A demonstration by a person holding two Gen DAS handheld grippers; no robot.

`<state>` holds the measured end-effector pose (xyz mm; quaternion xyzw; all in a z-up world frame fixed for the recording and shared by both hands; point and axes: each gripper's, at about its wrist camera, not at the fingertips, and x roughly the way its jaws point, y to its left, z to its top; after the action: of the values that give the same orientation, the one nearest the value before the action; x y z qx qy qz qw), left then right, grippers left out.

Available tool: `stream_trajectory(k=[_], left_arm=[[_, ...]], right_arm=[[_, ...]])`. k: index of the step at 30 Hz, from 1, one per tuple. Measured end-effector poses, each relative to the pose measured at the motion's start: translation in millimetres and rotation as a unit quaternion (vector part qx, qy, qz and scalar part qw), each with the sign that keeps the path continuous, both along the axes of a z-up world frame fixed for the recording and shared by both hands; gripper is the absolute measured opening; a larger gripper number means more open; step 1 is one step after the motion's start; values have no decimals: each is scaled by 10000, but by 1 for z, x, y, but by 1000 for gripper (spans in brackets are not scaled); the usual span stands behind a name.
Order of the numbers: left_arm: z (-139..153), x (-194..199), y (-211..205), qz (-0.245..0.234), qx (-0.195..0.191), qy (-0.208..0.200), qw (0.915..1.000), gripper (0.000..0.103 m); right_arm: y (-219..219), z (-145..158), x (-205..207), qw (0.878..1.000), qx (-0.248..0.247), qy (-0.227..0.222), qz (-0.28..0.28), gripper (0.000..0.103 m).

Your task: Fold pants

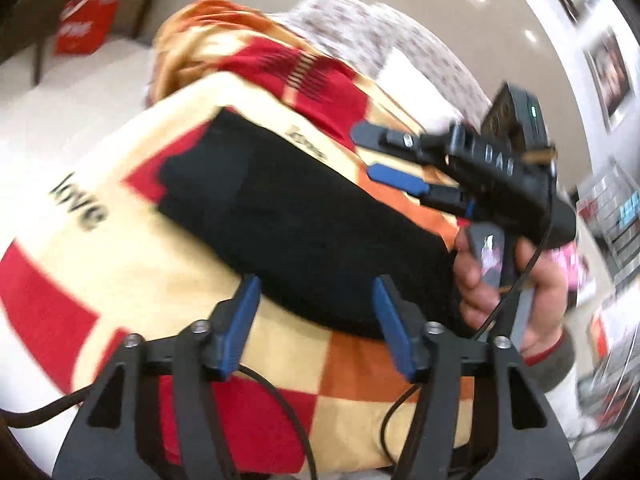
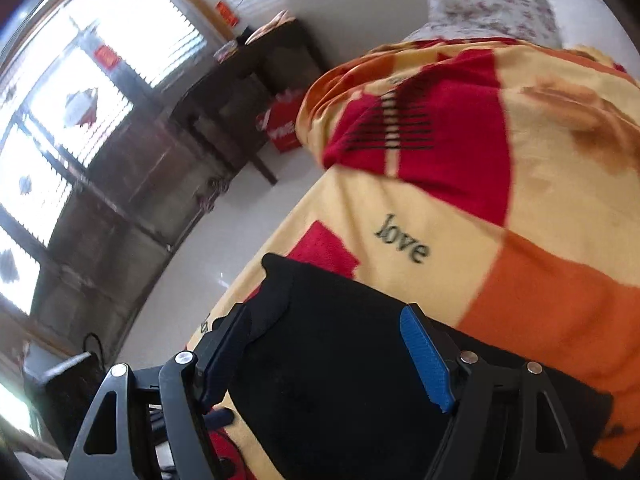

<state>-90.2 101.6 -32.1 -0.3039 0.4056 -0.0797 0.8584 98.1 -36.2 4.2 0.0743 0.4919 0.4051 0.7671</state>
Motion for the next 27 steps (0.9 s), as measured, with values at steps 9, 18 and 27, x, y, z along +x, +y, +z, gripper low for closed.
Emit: stream_trajectory(k=[9,18,27], left_arm=[[-23,19,29,1080,-290,483,9926,71],[-25,49,16,1070,-471,188,9930,80],[6,43,-26,230,1042,-755,9914,20]], right_arm=[[41,-20,15,9991,-304,53,299,75],[13,-11,22,9997,-237,49,4,75],[0,20,16,9999,42,-77,-100,75]])
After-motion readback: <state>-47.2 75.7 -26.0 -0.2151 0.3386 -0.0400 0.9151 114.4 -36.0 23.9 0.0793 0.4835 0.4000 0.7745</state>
